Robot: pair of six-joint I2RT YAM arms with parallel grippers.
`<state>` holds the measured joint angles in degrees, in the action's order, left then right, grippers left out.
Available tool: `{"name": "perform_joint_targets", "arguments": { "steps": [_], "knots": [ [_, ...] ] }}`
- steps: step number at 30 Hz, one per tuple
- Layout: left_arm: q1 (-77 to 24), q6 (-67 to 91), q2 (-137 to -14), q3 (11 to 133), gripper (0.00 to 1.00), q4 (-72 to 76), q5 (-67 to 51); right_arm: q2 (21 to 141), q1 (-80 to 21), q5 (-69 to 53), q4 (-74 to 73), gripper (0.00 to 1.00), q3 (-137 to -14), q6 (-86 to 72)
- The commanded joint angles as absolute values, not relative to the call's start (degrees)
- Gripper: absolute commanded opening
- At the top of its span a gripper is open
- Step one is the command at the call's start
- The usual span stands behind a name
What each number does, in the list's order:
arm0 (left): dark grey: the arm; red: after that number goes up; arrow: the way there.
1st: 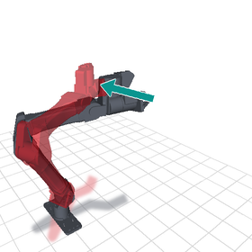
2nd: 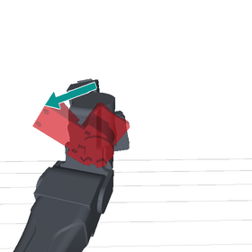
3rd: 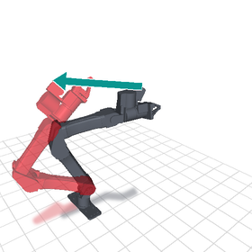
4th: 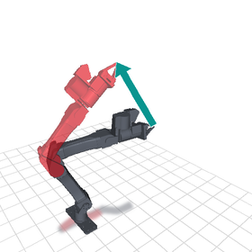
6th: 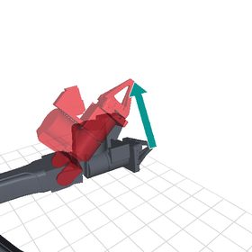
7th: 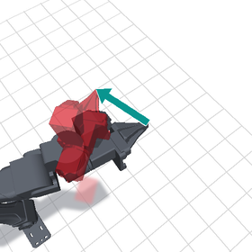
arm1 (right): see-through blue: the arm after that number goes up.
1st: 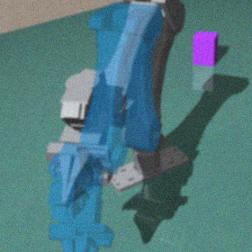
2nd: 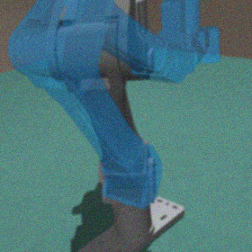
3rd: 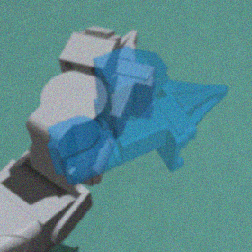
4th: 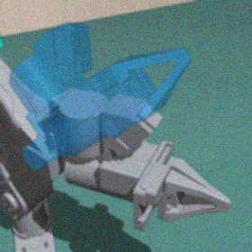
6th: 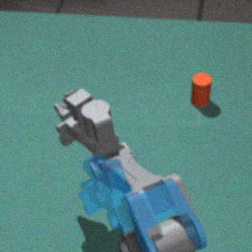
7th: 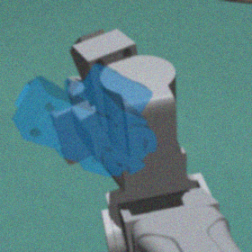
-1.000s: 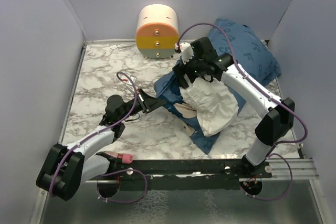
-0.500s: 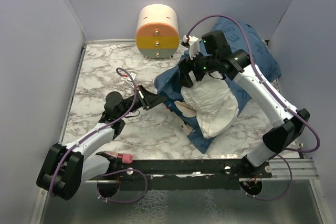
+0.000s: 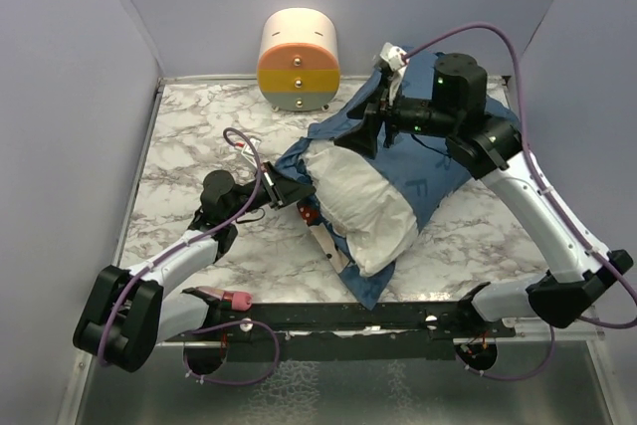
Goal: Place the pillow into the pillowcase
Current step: Stuff the pillow into the pillowcase.
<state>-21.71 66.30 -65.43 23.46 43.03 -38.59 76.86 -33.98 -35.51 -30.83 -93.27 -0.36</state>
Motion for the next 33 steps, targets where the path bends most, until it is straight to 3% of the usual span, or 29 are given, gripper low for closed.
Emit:
{"name": "perform_joint_targets", "arguments": {
  "steps": [1,4,8,19,21,26,28,33],
  "knots": [
    [-21.75,66.1,-63.39,25.9,0.0,48.81,-40.82,80.58,-35.73,-37.95,-39.19,0.72,-96.18,5.37],
    [-21.63,65.72,-62.59,25.08,0.0,48.08,-41.41,82.32,-42.91,-30.21,-47.29,0.77,-96.5,11.64],
    [-21.49,64.51,-60.84,23.99,0.0,45.48,-41.49,80.49,-53.18,-21.52,-44.56,0.94,-89.05,16.93],
    [-19.87,60.95,-53.48,21.29,0.0,34.53,-41.04,86.95,-55.91,18.94,-45.07,0.92,-77.78,19.18],
    [-19.4,61.09,-52.13,20.65,0.0,33.57,-41.09,87.38,-55.9,23.3,-43.31,0.81,-74.08,18.93],
    [-18.64,58.3,-49.72,22.88,0.0,27.47,-41.2,90.03,-51.14,32.5,-38.48,0.08,-69.16,15.04],
    [-18.48,55.3,-48.38,25.1,0.0,19.99,-40.69,90.55,-46.5,32.92,-37.17,0.01,-70.39,13.01],
    [-17.77,51.46,-43.51,27.52,0.0,9.59,-40.02,94.0,-36.76,32.8,-34.35,0.01,-76.35,14.08]
  ]
}}
